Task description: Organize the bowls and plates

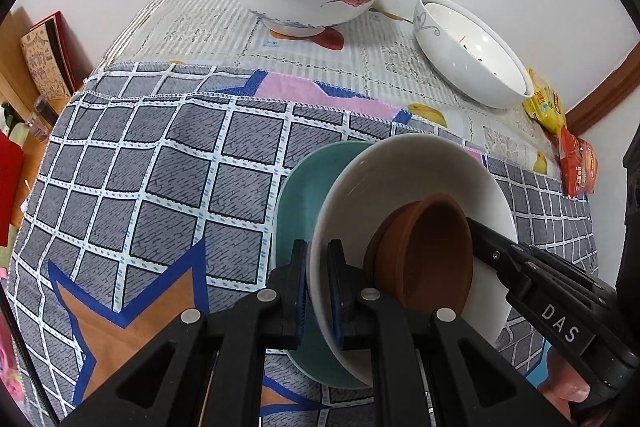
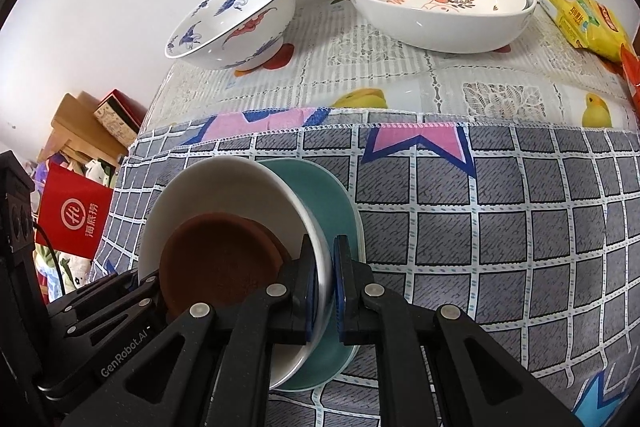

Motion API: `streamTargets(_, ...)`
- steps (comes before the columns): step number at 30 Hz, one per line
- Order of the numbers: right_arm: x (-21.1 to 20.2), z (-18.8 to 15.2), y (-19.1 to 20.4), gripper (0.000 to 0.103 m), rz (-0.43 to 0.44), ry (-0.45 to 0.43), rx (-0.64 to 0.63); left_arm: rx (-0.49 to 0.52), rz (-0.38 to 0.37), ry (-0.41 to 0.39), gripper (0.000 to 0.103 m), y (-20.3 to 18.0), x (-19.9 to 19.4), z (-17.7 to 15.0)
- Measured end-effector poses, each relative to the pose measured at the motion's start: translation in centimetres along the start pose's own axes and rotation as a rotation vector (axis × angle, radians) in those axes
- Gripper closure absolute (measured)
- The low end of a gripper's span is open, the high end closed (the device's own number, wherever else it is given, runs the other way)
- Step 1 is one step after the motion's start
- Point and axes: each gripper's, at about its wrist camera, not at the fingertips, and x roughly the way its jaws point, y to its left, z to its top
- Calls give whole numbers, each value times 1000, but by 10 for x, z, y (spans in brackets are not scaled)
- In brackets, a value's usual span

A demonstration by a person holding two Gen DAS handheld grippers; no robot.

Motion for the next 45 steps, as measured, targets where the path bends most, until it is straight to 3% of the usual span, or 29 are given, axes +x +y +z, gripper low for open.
streamTargets(6,-3,0,3,93,-14,-4,-17,0,-3,11,92,0,0,-1)
streamTargets(23,-45,-17,7,91,3,-52,-56,-5,10,-78,91,-1,-45,-16)
streamTargets(26,-67,-25,6,85,-1,-88,-58,3,4,-110,91,-6,-61,-21)
streamTargets(29,-92,-36,4,83,-60,-147,-65,22,-1,-146,88,-15,-79,-28)
streamTargets(34,-134,-57,-3,58,-116,-215,-63,58,-3,-201,80,-33,-109,-48)
streamTargets(41,-192,-103,-12,57,-182,-309,-70,115,-18,-270,74,-65,-148,-85)
streamTargets(45,-225,-130,-18,57,-230,-357,-76,141,-20,-317,63,-81,-170,-107)
